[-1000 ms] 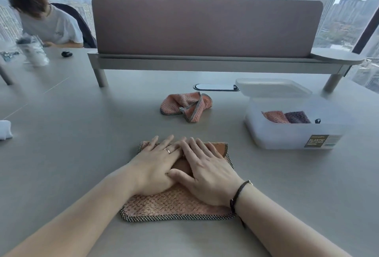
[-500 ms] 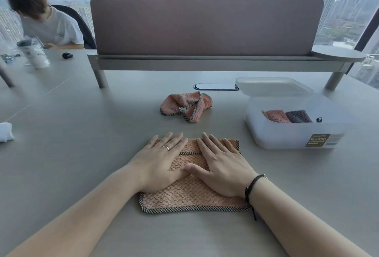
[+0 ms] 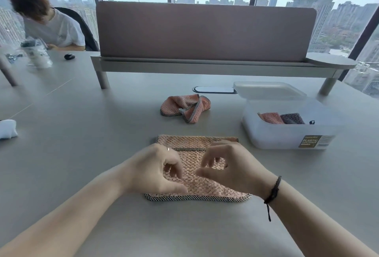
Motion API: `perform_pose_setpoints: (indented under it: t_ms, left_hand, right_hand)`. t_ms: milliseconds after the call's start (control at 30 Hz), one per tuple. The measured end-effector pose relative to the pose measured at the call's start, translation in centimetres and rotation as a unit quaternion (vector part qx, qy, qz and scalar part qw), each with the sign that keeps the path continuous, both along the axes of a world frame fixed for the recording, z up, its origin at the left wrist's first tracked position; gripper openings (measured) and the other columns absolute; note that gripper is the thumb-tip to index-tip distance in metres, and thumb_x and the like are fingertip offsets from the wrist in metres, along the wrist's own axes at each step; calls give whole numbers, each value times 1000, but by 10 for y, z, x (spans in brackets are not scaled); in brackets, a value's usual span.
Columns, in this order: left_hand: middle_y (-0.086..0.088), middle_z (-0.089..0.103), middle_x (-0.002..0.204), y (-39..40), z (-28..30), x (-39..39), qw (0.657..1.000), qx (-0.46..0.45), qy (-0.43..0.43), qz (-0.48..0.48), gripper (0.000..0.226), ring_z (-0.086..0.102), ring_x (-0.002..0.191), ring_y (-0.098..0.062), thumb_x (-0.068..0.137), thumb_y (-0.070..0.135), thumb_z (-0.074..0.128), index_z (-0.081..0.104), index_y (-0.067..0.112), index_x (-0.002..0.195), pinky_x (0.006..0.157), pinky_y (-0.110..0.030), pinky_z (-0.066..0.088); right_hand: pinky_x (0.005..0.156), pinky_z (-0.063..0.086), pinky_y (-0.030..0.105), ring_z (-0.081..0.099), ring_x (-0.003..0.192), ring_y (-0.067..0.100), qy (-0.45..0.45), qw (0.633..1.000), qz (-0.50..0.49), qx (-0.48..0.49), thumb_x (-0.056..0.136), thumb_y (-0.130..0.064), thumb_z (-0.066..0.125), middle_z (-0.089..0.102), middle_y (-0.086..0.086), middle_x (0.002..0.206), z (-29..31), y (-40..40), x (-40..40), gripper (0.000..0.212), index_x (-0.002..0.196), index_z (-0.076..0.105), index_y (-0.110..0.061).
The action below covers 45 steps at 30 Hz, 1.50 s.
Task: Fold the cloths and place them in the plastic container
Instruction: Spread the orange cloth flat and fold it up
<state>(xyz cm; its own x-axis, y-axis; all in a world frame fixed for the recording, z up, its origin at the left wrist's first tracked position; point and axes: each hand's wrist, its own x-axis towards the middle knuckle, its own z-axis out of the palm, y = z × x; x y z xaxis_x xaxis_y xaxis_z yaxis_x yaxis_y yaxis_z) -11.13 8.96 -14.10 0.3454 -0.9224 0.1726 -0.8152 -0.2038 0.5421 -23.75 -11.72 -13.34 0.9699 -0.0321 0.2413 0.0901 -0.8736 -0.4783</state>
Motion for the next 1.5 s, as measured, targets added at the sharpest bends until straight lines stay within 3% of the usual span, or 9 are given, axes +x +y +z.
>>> perform_pose_setpoints:
  t_ms: [100, 300, 500, 667, 800, 1067, 1200, 1333, 1500]
  left_hand:
    - [8, 64, 73, -7, 1, -9, 998, 58, 16, -23, 36, 61, 70, -12, 61, 54, 87, 73, 27, 80, 62, -31, 51]
    - [15, 60, 72, -7, 1, -10, 996, 71, -13, -43, 16, 57, 69, 0, 74, 36, 77, 76, 29, 88, 62, -11, 39]
    - [12, 53, 76, -6, 5, -22, 985, 99, -144, -8, 27, 51, 71, -6, 73, 53, 63, 50, 29, 77, 63, -27, 45]
    - [17, 61, 85, -1, 7, -12, 991, 89, -74, 64, 27, 53, 69, 2, 77, 28, 65, 55, 35, 101, 66, -17, 44]
    - [10, 70, 71, 3, 10, 2, 994, 6, 34, 102, 17, 41, 47, -7, 88, 16, 66, 61, 30, 95, 51, -14, 33]
    - [5, 74, 69, 10, 0, 27, 986, -19, 55, 159, 3, 44, 48, 1, 90, 27, 71, 72, 28, 89, 53, -14, 37]
    - [12, 54, 57, 6, -6, 29, 980, -36, 3, 198, 6, 48, 50, 1, 85, 30, 77, 72, 32, 89, 51, -12, 34]
    - [14, 57, 68, 4, -14, 34, 974, -14, -15, 225, 11, 52, 58, 5, 82, 36, 78, 69, 37, 88, 57, -13, 35]
    - [14, 57, 67, 4, -19, 35, 972, -25, -41, 232, 8, 53, 60, 11, 84, 29, 77, 69, 31, 87, 55, -9, 32]
  right_hand:
    - [68, 51, 30, 58, 74, 8, 101, 990, 96, -19, 70, -59, 72, 61, -11, 77, -1, 18, -11, 33, 87, 72, -30]
    - [67, 43, 21, 51, 75, 4, 49, 996, 64, -37, 80, -40, 70, 53, -15, 80, -14, 28, -13, 17, 90, 70, -26]
    - [72, 44, 35, 54, 85, 18, 46, 995, 34, -79, 93, -42, 54, 54, -10, 88, -18, 34, -10, 19, 86, 53, -24]
    - [69, 47, 32, 52, 72, 8, 66, 997, -5, 51, 85, -49, 66, 60, -12, 80, -11, 26, -11, 24, 92, 51, -31]
    - [72, 48, 29, 55, 79, 6, 64, 997, -32, -43, 70, -55, 67, 59, -16, 88, -15, 24, -21, 55, 117, 43, -40]
    - [52, 38, 17, 50, 53, 4, -19, 988, -146, 37, 79, -24, 70, 61, -9, 61, -9, -18, -25, 13, 88, 65, -32]
    - [58, 42, 20, 53, 62, 4, -9, 978, -204, 37, 80, -34, 75, 62, -10, 69, -14, -40, -16, 12, 89, 67, -34]
    - [72, 51, 31, 60, 79, 14, 11, 969, -246, -4, 78, -44, 74, 62, -14, 77, -26, -47, -8, 18, 90, 62, -39]
    - [69, 49, 29, 61, 80, 15, -26, 965, -260, 7, 81, -42, 72, 64, -14, 79, -34, -49, -5, 13, 89, 65, -36]
